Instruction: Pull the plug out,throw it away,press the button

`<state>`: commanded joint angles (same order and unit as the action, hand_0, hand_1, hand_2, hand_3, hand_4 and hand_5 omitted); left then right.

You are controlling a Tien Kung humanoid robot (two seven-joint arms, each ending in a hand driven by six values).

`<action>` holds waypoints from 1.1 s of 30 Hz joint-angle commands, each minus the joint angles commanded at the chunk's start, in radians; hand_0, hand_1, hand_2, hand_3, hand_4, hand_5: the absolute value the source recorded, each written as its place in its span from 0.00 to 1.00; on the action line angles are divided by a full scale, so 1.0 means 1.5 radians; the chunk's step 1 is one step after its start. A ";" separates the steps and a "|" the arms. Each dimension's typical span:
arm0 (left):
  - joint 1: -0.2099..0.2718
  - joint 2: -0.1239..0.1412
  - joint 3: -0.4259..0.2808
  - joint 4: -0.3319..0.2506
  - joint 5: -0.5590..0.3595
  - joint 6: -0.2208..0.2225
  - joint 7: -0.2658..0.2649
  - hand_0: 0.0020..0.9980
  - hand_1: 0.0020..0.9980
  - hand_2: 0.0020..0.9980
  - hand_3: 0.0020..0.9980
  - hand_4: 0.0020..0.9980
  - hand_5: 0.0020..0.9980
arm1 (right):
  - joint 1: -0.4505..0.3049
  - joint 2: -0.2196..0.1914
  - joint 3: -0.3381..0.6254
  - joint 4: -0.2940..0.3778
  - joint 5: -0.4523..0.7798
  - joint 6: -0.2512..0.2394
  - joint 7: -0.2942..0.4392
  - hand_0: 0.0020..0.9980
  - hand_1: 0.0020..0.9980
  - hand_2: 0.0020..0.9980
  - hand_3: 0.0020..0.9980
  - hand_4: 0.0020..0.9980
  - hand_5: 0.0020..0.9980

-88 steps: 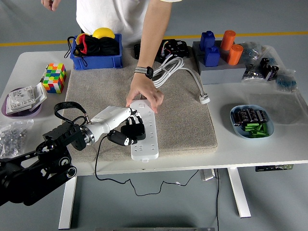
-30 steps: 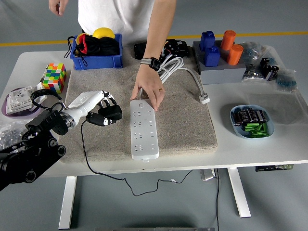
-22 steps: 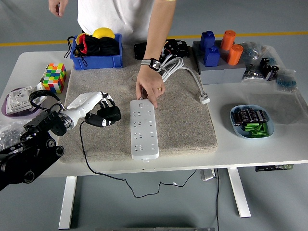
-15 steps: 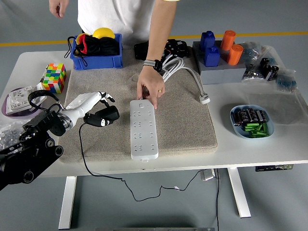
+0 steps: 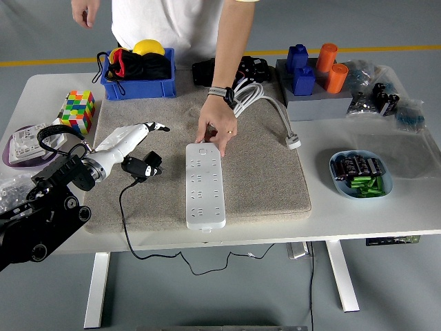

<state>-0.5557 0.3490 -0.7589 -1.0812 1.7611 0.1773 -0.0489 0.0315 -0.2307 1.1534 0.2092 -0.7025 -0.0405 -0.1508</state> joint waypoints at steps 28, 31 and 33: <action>-0.156 -0.078 0.197 0.098 -0.041 -0.054 0.062 0.24 0.06 0.06 0.64 0.00 0.00 | 0.001 -0.001 -0.008 -0.001 0.008 -0.001 0.000 0.75 0.67 0.66 0.62 0.68 0.51; -0.164 -0.086 0.204 0.113 -0.045 -0.051 0.061 0.24 0.06 0.06 0.64 0.00 0.00 | 0.001 -0.001 -0.009 -0.001 0.008 -0.001 0.000 0.75 0.67 0.66 0.62 0.68 0.51; -0.169 -0.090 0.206 0.121 -0.046 -0.049 0.061 0.24 0.06 0.05 0.64 0.00 0.00 | 0.001 -0.001 -0.009 -0.001 0.009 -0.001 0.000 0.75 0.67 0.66 0.62 0.68 0.50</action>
<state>-0.8099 0.2138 -0.4499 -0.8993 1.6927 0.1039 0.0419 0.0335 -0.2325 1.1399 0.2069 -0.6890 -0.0417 -0.1506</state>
